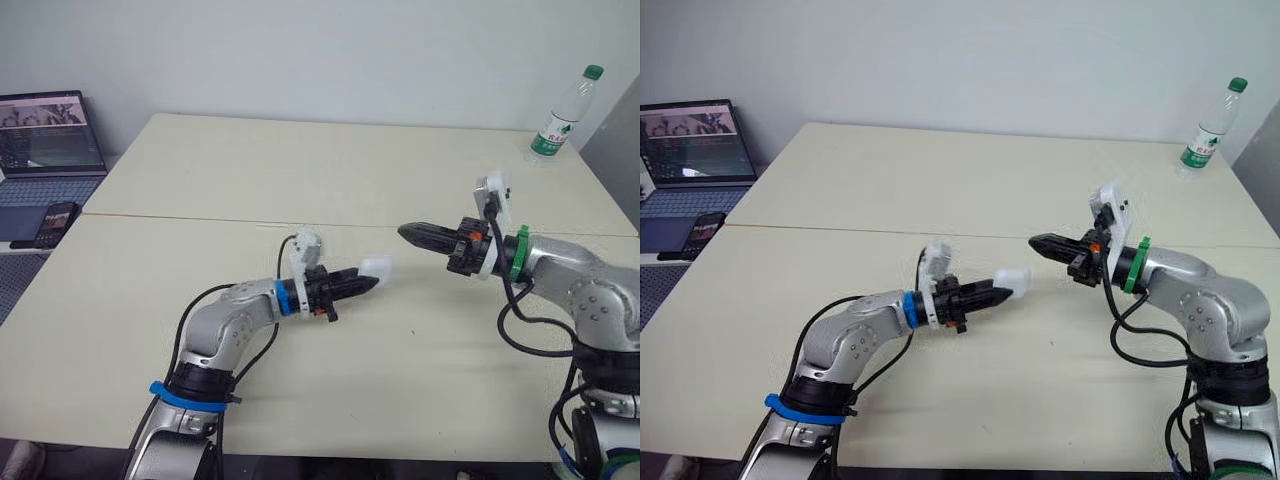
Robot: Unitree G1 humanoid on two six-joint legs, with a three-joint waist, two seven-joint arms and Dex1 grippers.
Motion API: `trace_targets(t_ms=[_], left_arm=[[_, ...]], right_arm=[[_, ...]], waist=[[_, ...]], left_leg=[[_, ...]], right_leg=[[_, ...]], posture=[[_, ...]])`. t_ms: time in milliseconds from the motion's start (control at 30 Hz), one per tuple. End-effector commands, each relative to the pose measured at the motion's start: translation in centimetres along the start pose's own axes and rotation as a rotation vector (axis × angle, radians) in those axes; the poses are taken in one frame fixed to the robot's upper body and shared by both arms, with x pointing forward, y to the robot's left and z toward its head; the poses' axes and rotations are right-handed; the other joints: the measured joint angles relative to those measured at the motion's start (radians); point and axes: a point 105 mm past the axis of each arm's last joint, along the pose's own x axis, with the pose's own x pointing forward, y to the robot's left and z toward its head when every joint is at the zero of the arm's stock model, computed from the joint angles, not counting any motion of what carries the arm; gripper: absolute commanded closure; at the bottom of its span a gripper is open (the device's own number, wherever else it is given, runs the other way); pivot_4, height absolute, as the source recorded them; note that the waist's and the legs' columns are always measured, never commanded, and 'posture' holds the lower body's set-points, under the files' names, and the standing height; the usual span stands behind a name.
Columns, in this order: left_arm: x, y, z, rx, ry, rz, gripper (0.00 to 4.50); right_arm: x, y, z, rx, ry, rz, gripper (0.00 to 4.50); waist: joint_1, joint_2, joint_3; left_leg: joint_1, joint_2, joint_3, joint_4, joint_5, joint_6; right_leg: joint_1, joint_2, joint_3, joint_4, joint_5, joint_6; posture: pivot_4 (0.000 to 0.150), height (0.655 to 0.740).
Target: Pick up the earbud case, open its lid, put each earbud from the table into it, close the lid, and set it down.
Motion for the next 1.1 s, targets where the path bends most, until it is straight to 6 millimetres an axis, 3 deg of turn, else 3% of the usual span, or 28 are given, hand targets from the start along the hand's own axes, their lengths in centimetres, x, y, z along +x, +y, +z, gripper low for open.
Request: trace_targets(t_ms=[33, 133, 333, 500, 767, 1033, 1100], left_arm=[[1.1, -0.6, 0.2, -0.015, 0.043, -0.026, 3.73], [1.7, -0.2, -0.1, -0.079, 0.071, -0.028, 3.73], [1.9, -0.5, -0.1, -0.211, 0.09, -0.078, 1.8], [1.3, -0.1, -0.6, -0.207, 0.126, -0.058, 0.14], [-1.7, 0.0, -0.9, -0.133, 0.168, -0.04, 0.03], [-5.2, -1.1, -0.2, 0.133, 0.113, -0.042, 0.03], [-5.9, -1.4, -0.1, 0.218, 0.085, -0.03, 0.0]], right_arm=[[-1.7, 0.4, 0.1, -0.179, -0.046, -0.055, 4.48], [-3.0, 1.4, -1.7, -0.252, -0.007, -0.053, 4.48], [-4.7, 2.5, -4.1, -0.249, 0.061, -0.055, 4.5], [-5.0, 2.2, -4.2, -0.251, 0.05, -0.097, 4.5], [-5.4, 2.1, -4.8, -0.222, 0.047, -0.106, 4.5], [-6.6, 1.1, -7.3, -0.253, 0.154, -0.111, 4.5], [-7.4, 0.8, -8.1, -0.245, 0.178, -0.098, 4.12]], waist=[[-0.001, 0.0, 0.0], [0.0, 0.0, 0.0], [-0.007, 0.0, 0.0], [-0.005, 0.0, 0.0], [-0.003, 0.0, 0.0], [-0.002, 0.0, 0.0], [-0.001, 0.0, 0.0]], left_leg=[[0.0, 0.0, 0.0, 0.0, 0.0, 0.0], [0.001, 0.0, 0.0, 0.0, 0.0, 0.0], [0.003, 0.0, 0.002, 0.001, 0.0, -0.001], [0.003, 0.001, 0.0, 0.001, 0.001, -0.002], [0.003, 0.001, 0.001, 0.001, 0.001, -0.002], [0.003, 0.0, 0.001, 0.001, 0.001, -0.002], [0.003, 0.0, 0.001, 0.001, 0.001, -0.002]], right_leg=[[0.0, 0.0, 0.0, 0.0, 0.0, 0.0], [0.0, 0.001, 0.0, 0.0, 0.0, 0.001], [0.001, 0.002, 0.0, 0.002, 0.0, 0.001], [0.001, 0.004, 0.002, 0.002, 0.0, 0.001], [0.001, 0.003, 0.002, 0.002, 0.0, 0.001], [0.001, 0.0, 0.002, 0.001, 0.0, 0.0], [0.002, 0.0, 0.002, 0.001, 0.0, 0.0]], posture=[[0.15, 0.7389], [0.15, 0.7389], [0.15, 0.7389], [0.15, 0.7389], [0.15, 0.7389], [0.15, 0.7389], [0.15, 0.7389]])
